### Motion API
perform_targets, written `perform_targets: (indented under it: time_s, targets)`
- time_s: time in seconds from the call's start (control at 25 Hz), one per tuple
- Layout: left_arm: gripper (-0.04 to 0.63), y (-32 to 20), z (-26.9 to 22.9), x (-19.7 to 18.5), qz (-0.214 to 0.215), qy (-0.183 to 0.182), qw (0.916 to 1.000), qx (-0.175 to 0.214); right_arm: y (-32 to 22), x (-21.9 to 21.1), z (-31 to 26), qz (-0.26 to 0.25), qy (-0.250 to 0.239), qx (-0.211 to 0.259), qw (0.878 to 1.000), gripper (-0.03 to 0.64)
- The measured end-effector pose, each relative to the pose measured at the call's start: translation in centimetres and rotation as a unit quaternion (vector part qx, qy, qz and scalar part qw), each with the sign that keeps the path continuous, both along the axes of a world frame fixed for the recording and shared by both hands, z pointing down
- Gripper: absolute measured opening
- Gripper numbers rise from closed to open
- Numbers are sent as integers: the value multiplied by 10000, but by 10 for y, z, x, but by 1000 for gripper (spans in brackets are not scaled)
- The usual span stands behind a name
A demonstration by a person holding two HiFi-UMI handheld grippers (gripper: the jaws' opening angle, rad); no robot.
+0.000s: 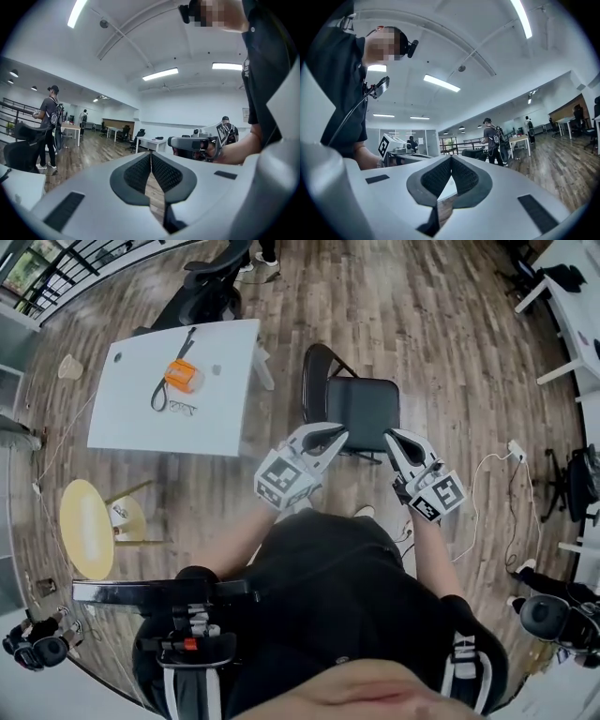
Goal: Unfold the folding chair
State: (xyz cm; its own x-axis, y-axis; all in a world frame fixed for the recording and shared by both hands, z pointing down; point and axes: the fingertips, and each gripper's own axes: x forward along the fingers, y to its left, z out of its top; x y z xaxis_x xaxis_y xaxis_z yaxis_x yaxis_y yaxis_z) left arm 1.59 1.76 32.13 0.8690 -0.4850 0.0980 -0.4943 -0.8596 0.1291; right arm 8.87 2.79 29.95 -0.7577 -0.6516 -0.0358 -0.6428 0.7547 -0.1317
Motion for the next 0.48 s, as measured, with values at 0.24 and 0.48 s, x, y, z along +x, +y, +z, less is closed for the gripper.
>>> perform_targets:
  time_s: [0.24, 0.48]
  targets:
    - [5, 0, -6, 13, -200, 59, 9997, -92, 12, 1, -16, -394, 296, 272, 9984, 8]
    - [5, 6, -10, 25, -187, 25, 9998, 1, 16, 3, -18, -466, 308, 294, 9980, 8]
